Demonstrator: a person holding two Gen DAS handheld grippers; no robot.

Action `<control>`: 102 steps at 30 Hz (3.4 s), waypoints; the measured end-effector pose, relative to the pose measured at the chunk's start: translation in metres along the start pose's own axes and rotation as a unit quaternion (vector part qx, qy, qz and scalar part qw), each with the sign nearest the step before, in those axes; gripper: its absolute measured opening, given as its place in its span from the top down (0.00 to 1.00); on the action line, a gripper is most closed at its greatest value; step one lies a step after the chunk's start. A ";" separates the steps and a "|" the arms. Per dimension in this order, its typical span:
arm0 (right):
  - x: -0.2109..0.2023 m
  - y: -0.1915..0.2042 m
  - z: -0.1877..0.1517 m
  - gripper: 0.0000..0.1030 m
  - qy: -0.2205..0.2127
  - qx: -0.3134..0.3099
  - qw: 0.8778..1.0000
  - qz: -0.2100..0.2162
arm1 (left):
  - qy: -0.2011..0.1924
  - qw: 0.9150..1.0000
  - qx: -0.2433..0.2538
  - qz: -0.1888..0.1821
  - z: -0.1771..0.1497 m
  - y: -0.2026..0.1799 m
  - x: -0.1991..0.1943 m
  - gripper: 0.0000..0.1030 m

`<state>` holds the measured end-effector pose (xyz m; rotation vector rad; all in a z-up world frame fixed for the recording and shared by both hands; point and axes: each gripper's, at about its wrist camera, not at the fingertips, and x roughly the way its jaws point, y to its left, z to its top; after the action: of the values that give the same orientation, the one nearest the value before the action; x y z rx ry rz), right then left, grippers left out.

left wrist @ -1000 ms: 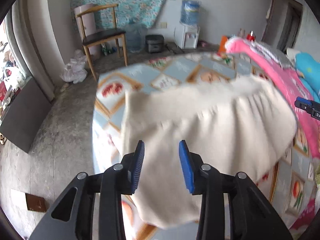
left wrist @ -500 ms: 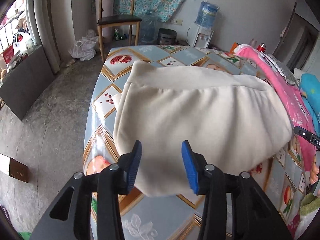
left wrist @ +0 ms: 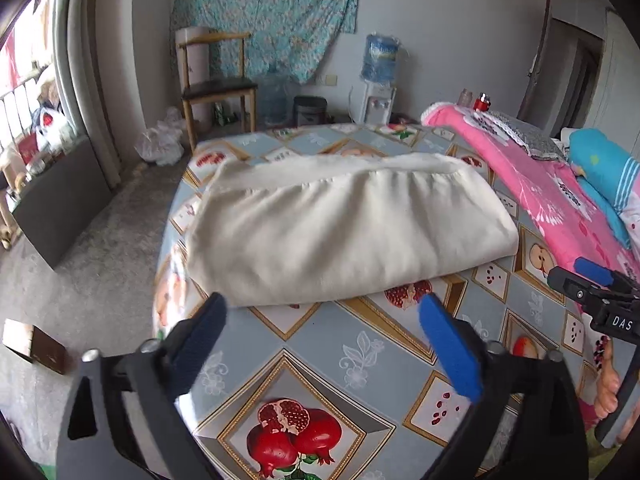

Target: Fold large clothes

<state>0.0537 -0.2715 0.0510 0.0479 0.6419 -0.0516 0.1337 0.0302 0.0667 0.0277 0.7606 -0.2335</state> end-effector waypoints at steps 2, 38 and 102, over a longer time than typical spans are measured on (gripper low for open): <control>-0.011 0.005 0.000 0.07 -0.022 -0.008 0.999 -0.031 | -0.024 1.000 0.000 0.005 0.000 -0.003 -0.014 0.05; 0.002 0.030 -0.007 0.07 0.021 -0.008 0.997 -0.072 | 0.065 0.992 -0.047 0.100 0.004 -0.026 0.014 0.05; 0.014 0.033 -0.008 0.07 0.050 -0.003 0.996 -0.070 | 0.083 0.991 -0.035 0.094 0.002 -0.030 0.026 0.05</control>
<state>0.0622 -0.2389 0.0372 -0.0003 0.7449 -0.1835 0.1465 -0.0045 0.0525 0.0522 0.9261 -0.0253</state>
